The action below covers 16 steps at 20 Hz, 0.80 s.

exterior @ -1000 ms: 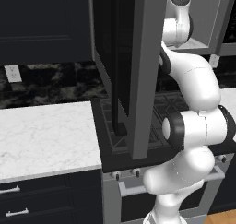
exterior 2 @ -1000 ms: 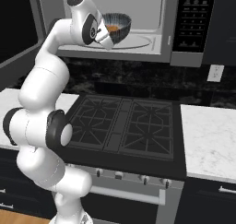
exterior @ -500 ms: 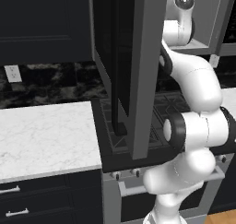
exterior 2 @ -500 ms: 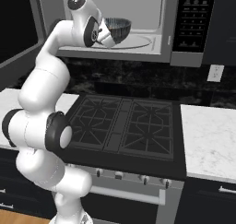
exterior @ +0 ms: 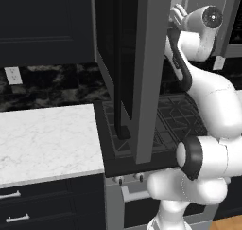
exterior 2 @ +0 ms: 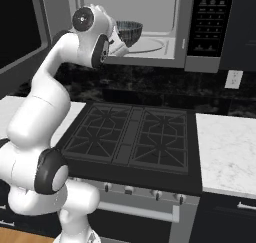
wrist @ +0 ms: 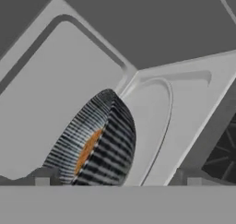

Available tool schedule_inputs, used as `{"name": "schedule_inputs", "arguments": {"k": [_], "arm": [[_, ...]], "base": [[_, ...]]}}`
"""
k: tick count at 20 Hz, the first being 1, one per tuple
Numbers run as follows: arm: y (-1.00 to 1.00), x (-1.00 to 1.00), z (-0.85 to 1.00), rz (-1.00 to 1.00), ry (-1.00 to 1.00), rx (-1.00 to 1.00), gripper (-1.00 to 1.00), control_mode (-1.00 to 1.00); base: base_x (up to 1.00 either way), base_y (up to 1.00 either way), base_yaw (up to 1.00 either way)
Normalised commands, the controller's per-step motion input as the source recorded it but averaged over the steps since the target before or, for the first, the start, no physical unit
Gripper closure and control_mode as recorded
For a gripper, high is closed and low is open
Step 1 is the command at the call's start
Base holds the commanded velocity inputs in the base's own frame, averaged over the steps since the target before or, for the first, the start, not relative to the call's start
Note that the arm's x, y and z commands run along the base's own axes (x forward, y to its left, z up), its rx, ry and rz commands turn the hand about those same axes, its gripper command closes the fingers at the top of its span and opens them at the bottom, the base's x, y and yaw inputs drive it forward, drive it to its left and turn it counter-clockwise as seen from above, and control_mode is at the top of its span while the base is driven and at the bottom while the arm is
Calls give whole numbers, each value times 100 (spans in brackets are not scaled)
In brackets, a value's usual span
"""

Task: Open the microwave, place the bowl with waffle inside the microwave, then close the microwave door and turn it on.

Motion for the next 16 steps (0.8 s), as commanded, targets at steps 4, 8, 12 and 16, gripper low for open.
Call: {"name": "schedule_inputs", "arguments": {"k": [4,8,12,16], "arm": [[-5,-100,32,10,-9,-9,-100,-100],[-1,-100,29,17,-9,-28,-100,-100],[0,-100,10,18,-5,-41,-100,-100],[8,-100,0,15,-7,-45,-100,-100]], "base": [[0,0,0],[0,0,0],[0,0,0],[0,0,0]]}}
